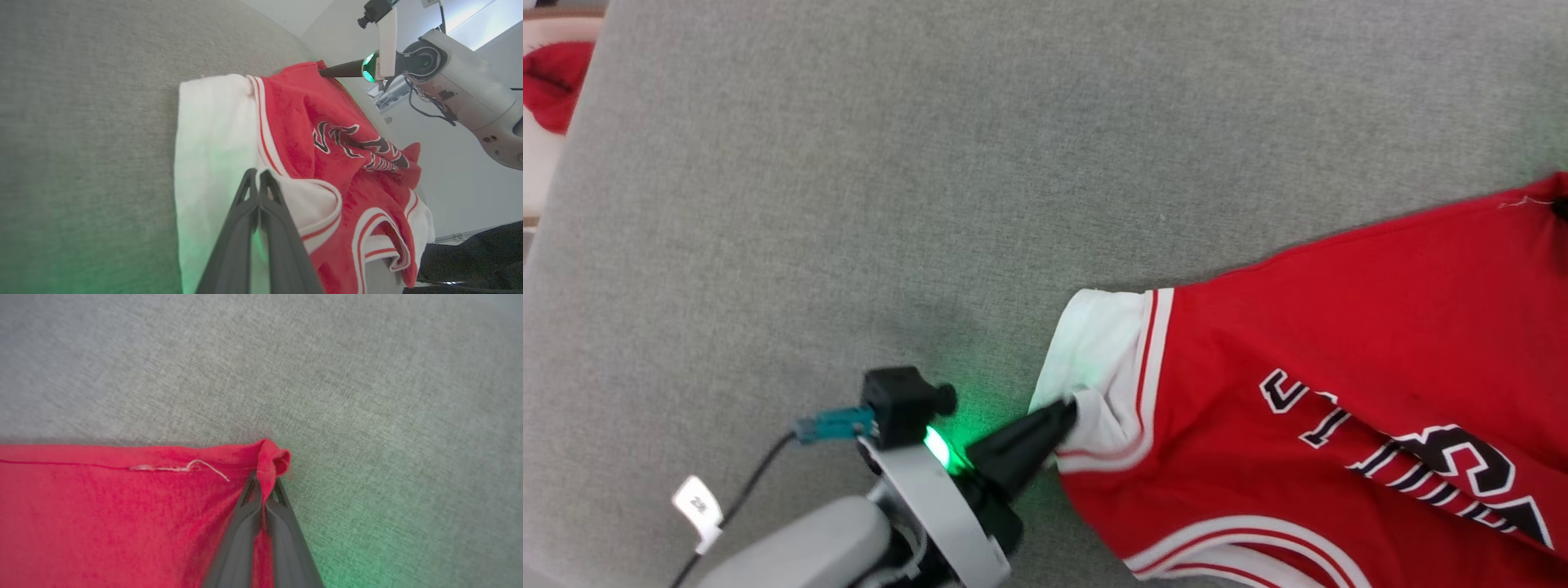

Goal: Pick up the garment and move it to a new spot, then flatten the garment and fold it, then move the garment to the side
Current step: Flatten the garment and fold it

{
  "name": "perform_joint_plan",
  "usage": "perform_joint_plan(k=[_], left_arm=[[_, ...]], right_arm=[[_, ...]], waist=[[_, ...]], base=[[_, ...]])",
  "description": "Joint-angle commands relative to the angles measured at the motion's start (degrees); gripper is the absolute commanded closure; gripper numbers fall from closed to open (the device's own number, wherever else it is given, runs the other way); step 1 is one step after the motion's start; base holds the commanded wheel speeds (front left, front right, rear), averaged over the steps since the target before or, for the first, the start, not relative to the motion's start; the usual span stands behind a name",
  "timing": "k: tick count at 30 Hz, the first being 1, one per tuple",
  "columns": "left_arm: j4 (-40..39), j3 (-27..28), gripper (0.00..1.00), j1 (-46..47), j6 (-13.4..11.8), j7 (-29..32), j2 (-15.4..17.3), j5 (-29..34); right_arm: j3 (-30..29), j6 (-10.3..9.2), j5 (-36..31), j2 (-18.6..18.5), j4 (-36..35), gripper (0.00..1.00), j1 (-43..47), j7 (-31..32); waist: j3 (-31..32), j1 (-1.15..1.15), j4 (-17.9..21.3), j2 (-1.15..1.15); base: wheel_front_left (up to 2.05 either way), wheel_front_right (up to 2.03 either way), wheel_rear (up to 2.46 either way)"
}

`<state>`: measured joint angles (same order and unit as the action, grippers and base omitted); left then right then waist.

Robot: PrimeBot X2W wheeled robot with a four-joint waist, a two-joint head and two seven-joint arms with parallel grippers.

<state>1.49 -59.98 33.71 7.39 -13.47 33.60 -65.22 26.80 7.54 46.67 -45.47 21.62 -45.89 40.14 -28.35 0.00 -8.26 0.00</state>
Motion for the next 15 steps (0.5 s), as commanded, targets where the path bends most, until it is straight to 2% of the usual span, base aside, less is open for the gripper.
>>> perform_joint_plan(k=[1,8,15], left_arm=[[0.95,1.06,1.00,0.80,0.00,-0.48,0.39,-0.45],[3.05,5.99,1.00,3.52,0.07,-1.45,-0.68,0.41],[7.43,9.63,1.00,12.86,0.12,-0.66,-1.78,-0.67]], right_arm=[[2.06,-0.10,0.72,1.60,3.08,1.00,2.95,-0.21],[-3.86,-0.10,2.54,4.17,6.98,1.00,-1.04,-9.49],[-12.35,-0.09,2.91,7.26,13.41,1.00,-6.62,-19.74]], waist=[[1.22,0.00,0.91,0.00],[4.02,0.00,3.02,0.00],[4.89,0.00,5.62,0.00]], base=[[0.00,0.00,0.00],[0.00,0.00,0.00],[0.00,0.00,0.00]])
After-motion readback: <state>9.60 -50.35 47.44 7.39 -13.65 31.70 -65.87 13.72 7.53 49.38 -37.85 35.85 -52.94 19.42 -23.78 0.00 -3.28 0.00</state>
